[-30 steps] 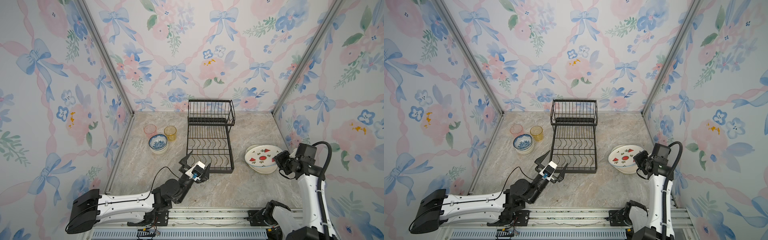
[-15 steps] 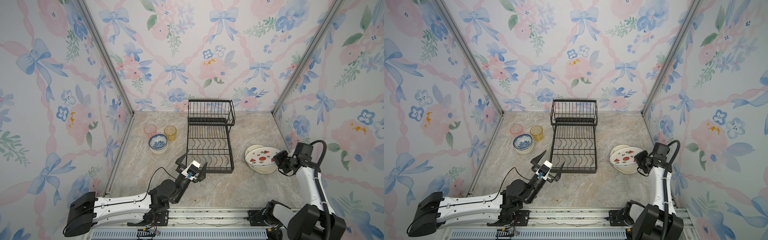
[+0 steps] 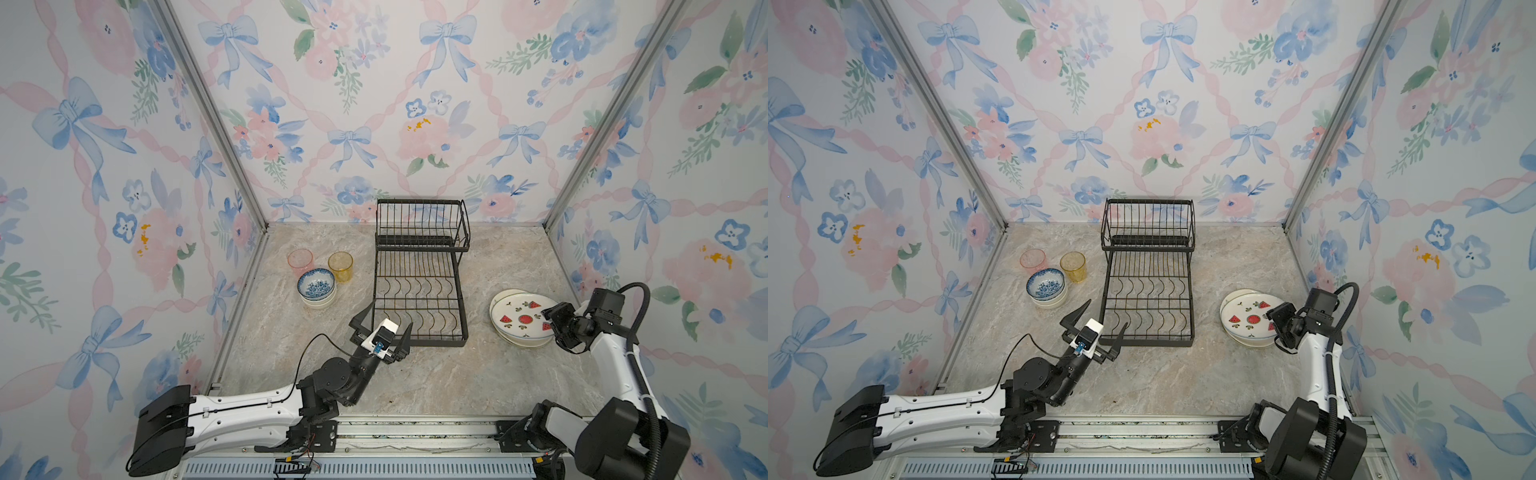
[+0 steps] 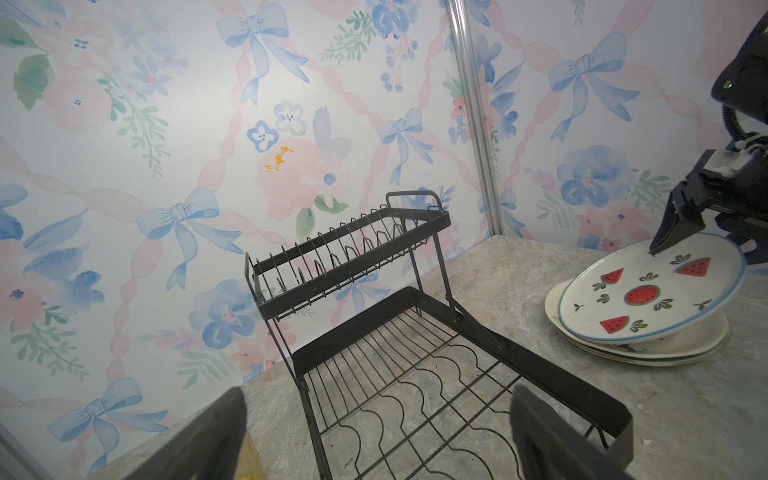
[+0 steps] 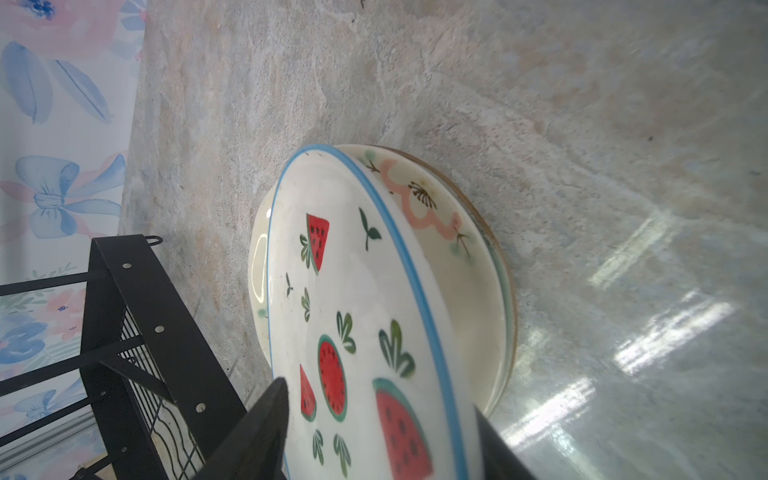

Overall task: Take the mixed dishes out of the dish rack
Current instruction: 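Lower the watermelon plate onto the white plate and open the right gripper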

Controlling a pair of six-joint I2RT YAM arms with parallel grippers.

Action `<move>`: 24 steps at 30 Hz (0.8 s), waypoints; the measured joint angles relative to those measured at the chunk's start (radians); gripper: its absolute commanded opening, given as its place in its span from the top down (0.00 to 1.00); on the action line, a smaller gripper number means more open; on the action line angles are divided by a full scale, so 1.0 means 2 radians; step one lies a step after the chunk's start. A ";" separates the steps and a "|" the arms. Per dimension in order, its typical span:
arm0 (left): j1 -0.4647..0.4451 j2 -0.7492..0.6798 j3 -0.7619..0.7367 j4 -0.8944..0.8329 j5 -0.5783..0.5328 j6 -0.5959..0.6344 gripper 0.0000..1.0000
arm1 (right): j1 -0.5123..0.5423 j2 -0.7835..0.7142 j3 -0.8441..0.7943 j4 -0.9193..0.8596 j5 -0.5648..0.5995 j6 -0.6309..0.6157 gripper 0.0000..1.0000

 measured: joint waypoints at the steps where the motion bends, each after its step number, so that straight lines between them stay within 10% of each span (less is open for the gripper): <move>1: 0.000 0.000 0.000 0.000 0.000 0.000 0.02 | -0.003 0.001 0.000 0.000 -0.001 -0.001 0.35; 24: 0.028 0.000 -0.003 0.000 0.015 -0.036 0.02 | -0.019 0.048 0.002 -0.006 -0.026 -0.006 0.03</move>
